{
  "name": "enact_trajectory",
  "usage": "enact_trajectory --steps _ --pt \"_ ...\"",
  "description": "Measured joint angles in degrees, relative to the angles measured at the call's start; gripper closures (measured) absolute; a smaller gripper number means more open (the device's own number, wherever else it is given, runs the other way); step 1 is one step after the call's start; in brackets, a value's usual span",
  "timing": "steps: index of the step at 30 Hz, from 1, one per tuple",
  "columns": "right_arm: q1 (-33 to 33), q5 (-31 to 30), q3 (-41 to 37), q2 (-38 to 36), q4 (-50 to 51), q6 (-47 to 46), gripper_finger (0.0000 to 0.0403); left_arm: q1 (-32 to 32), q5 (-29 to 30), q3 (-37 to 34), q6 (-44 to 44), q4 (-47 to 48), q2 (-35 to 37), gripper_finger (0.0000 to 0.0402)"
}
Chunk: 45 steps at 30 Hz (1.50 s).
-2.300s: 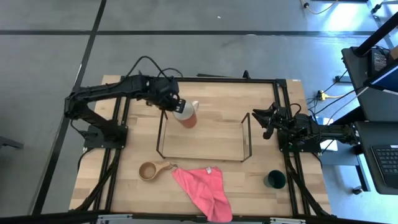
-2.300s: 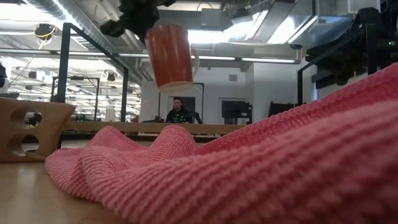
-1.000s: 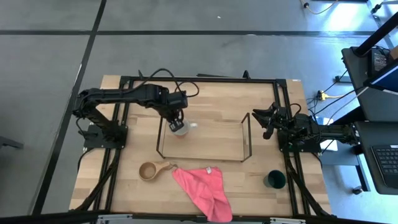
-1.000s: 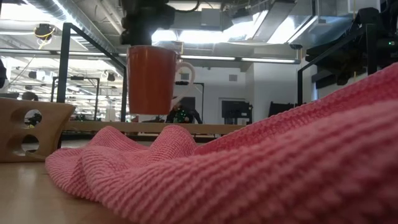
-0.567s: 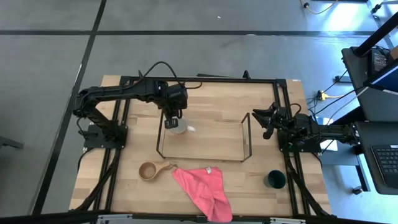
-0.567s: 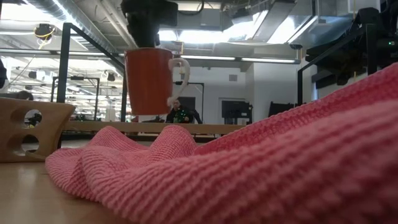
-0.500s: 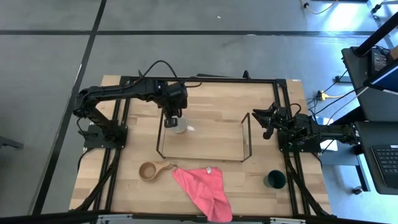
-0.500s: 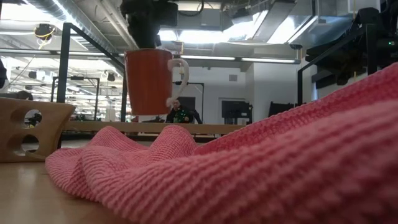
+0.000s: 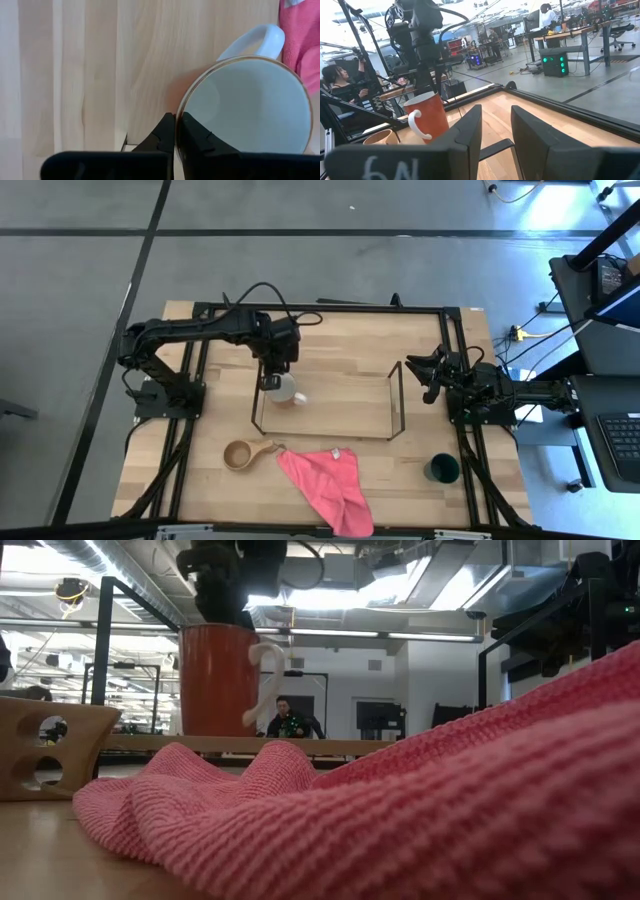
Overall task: Stack small to large cups/mugs on shelf
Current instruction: Put orange mug on the shelf
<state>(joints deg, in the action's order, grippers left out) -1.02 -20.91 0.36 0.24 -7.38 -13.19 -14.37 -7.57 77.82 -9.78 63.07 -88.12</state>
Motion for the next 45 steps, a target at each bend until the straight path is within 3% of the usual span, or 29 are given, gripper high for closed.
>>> enact_trajectory --steps 12,22,45 --pt "0.0 -0.4 0.0 0.0 -2.4 1.1 0.0297 -0.3 0.1 0.0 -3.6 -0.9 0.0 0.0398" --pt "0.0 -0.5 0.0 0.0 -3.1 1.5 0.0297 -0.3 0.6 0.0 -3.9 -0.9 0.0 0.0366" --pt "0.0 -0.5 0.0 0.0 -3.0 3.4 0.0297 -0.2 -3.0 -0.1 -3.9 -1.0 0.0 0.0395"
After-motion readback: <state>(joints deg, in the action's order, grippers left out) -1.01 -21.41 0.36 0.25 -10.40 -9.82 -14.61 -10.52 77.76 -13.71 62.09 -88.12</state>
